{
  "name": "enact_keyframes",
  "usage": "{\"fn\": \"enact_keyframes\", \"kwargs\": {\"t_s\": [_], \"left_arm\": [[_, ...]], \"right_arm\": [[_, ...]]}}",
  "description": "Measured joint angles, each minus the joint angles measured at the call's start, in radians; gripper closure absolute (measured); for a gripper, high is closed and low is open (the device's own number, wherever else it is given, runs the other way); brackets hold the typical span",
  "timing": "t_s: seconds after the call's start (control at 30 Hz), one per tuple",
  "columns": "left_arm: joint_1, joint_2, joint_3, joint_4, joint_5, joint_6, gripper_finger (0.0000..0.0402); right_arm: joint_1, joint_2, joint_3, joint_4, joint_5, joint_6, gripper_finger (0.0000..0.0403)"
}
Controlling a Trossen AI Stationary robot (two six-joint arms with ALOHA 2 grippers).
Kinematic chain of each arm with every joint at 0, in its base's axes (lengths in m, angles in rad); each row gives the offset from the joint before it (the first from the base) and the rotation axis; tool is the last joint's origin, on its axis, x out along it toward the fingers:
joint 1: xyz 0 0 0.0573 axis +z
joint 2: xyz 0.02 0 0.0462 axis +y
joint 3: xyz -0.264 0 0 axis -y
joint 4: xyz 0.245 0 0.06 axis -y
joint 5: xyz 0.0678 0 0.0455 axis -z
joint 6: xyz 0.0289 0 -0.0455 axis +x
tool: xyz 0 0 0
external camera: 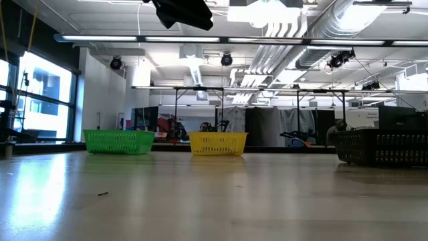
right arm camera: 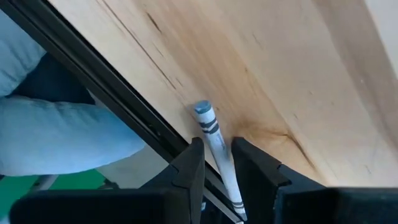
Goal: Sort crayons
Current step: Put the gray crayon into the yellow bin
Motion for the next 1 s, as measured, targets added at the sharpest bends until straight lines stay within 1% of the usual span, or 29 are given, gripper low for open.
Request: {"fn": "enact_keyframes", "kwargs": {"t_s": [0.1,0.23,0.4,0.5,0.6,0.67,0.83,1.0], "left_arm": [[0.0,0.0,0.0,0.0,0.0,0.0,0.0316],[0.0,0.0,0.0,0.0,0.0,0.0,0.0316],[0.0,0.0,0.0,0.0,0.0,-0.001,0.0316],[0.0,0.0,0.0,0.0,0.0,-0.001,0.0316],[0.0,0.0,0.0,0.0,0.0,-0.001,0.0316],[0.0,0.0,0.0,0.0,0.0,-0.001,0.0316],[0.0,0.0,0.0,-0.001,0.0,-0.001,0.0316],[0.0,0.0,0.0,-0.011,0.0,-0.001,0.0316]], "right_arm": [[-0.002,0.02,0.002,0.001,-0.024,-0.019,0.032],[-0.001,0.024,0.002,-0.016,0.006,-0.023,0.032],[0.0,0.026,0.002,-0.038,0.013,-0.019,0.0324],[0.0,0.027,0.001,-0.052,0.014,-0.011,0.0342],[-0.007,0.027,0.001,-0.068,0.013,0.008,0.0379],[-0.008,0.027,0.001,-0.072,0.011,0.009,0.0394],[-0.027,0.027,0.0,-0.078,0.005,0.006,0.0397],[-0.052,0.022,-0.001,-0.087,-0.007,-0.055,0.0399]]}}
